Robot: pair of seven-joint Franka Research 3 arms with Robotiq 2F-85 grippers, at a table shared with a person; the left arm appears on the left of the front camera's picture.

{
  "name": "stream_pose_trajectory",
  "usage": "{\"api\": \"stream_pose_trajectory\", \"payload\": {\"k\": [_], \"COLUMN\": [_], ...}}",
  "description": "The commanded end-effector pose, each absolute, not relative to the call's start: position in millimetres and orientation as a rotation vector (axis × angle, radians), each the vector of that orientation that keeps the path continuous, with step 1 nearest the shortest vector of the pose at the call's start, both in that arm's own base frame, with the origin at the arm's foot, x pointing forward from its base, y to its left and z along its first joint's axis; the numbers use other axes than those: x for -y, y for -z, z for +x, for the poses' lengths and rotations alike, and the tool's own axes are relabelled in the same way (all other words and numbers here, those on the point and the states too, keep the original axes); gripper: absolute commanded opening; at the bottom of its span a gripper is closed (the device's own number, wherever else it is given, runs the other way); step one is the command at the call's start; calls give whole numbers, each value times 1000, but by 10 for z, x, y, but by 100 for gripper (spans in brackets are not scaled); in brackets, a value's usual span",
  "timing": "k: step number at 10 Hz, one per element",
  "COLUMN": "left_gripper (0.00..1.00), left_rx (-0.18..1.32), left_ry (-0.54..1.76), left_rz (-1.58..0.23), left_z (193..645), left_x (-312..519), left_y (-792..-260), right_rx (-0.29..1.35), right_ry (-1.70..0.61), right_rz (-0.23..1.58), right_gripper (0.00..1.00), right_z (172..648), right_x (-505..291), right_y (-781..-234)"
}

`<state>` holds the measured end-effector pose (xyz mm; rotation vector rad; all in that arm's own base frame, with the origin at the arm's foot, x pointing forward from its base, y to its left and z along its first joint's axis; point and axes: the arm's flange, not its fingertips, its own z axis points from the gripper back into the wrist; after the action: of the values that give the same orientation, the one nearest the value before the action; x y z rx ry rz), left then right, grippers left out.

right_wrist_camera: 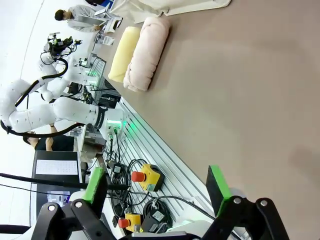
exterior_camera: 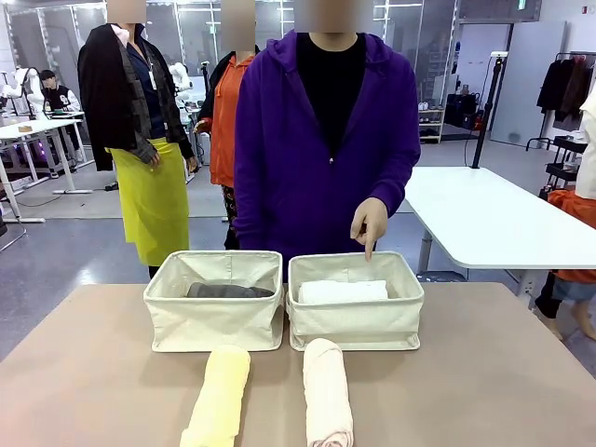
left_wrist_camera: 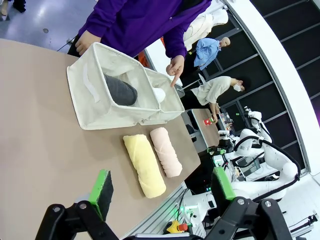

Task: Divide the towels into two baskets.
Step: Pick up one hotel-folded towel from the bottom of the table and place it in the Fabric basket indicated by the person.

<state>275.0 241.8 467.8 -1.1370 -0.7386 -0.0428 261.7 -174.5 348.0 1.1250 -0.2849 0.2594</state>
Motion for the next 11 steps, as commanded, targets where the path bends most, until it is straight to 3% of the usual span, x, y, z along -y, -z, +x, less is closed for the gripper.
{"api": "stream_pose_trajectory", "payload": {"k": [1, 5, 8, 11], "left_gripper": [100, 100, 100, 100], "left_rx": [739, 739, 739, 739], "left_ry": [41, 41, 41, 41], "left_rz": [-1152, -1152, -1152, -1152], "left_z": [2720, 2720, 2720, 2720], "left_x": [-2428, -2428, -2428, -2428], "left_y": [-4710, -4710, -4710, -4710], "right_rx": [286, 243, 100, 73], "right_ry": [-270, -247, -163, -71], "right_rz": [1113, 1101, 860, 821], "right_gripper": [100, 100, 100, 100], "right_z": [2610, 2684, 2948, 2962], "right_x": [1723, 1585, 401, -593], "right_y": [-3501, -3583, -3931, -4062]}}
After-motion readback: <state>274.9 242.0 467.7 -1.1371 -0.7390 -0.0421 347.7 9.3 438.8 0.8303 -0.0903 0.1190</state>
